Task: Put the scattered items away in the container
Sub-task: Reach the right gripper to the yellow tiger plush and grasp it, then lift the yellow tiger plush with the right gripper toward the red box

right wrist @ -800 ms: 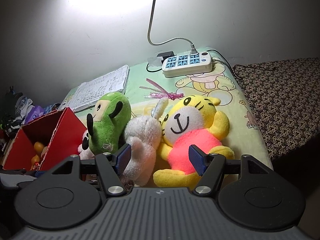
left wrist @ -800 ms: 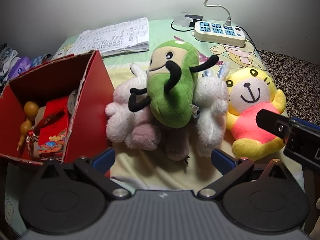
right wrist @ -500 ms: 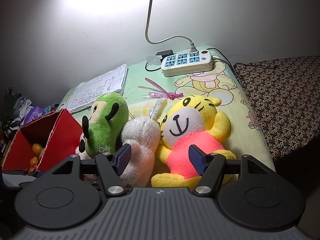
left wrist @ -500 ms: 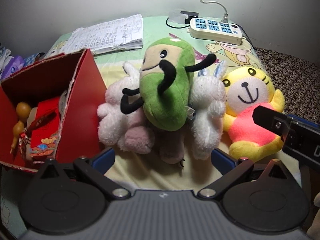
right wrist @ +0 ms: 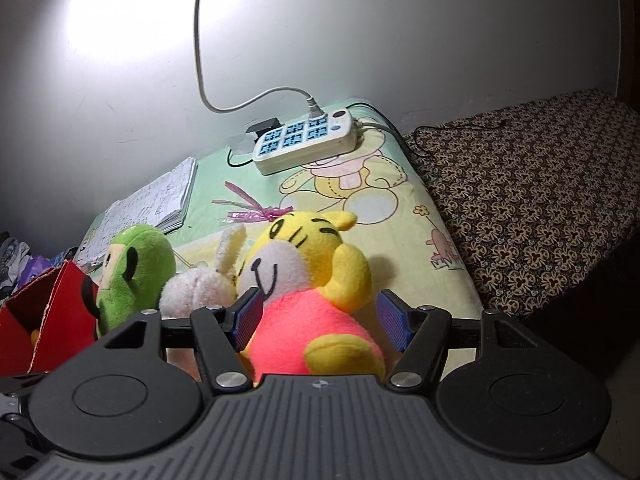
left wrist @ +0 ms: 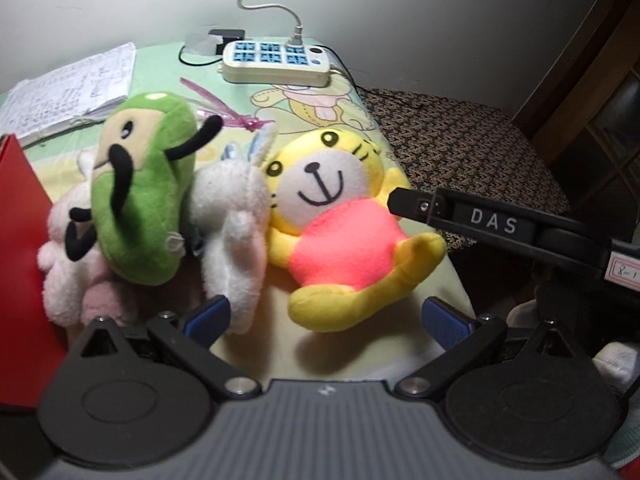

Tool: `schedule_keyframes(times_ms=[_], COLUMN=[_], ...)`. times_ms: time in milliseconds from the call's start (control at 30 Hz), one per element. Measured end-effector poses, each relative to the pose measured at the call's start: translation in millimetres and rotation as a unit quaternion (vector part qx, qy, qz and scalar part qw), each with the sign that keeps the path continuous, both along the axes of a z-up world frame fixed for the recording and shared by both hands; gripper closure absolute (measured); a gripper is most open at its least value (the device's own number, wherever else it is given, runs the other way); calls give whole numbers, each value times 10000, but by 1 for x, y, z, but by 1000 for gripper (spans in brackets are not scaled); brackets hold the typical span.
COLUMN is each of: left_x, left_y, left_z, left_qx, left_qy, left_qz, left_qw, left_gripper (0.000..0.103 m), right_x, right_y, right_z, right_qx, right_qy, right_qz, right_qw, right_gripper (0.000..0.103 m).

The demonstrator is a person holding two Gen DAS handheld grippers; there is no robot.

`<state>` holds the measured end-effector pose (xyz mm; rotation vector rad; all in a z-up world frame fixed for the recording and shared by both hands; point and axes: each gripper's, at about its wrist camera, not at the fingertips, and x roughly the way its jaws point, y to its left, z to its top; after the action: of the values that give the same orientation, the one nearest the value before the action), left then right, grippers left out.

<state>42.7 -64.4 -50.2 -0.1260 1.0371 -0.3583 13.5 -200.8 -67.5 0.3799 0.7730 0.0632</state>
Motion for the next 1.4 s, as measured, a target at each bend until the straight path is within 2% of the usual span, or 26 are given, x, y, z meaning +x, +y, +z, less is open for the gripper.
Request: schedule_keyframes(times_ms=[100,200,300,433,733,833,1033,1400], left_x=[11,20,22,26,50,50,47,-11], left_y=[-5,-12,-23,-39,-41,-42,-45,-64], left_z=[-10,-18,-22,-31,-52,-53,-51,-31], left_qx=[-308,-454,-322,149,227,172,92,-87], left_qy=[184,247,141,-7,181,146,124,-38], left_qz=[-78,-203,-413,-658,-710,-746,-905,-1522], left_qw=[9993,9985,9985,9977,9971,9970,9958,9883], left_gripper=[2,3,5,5,10,10,11,13], right_x=[8,16,22,31,52,55,46,-8], right_y=[-15,-20,-19,-18,-20,-23,-25,-43], right_z=[-12,-25,-35,-47,-71,-76,-72,-51], right_qx=[452,816,1109,1229,1896,2155,2251,2104], right_qy=[159,319,371,367,518,564,585,749], right_qz=[-48,164,421,609,763,764,791,424], right_qw=[9988,9960,9922,9899,9775,9719,9694,9738], right_gripper=[37,37,37,37,39,44,55,57])
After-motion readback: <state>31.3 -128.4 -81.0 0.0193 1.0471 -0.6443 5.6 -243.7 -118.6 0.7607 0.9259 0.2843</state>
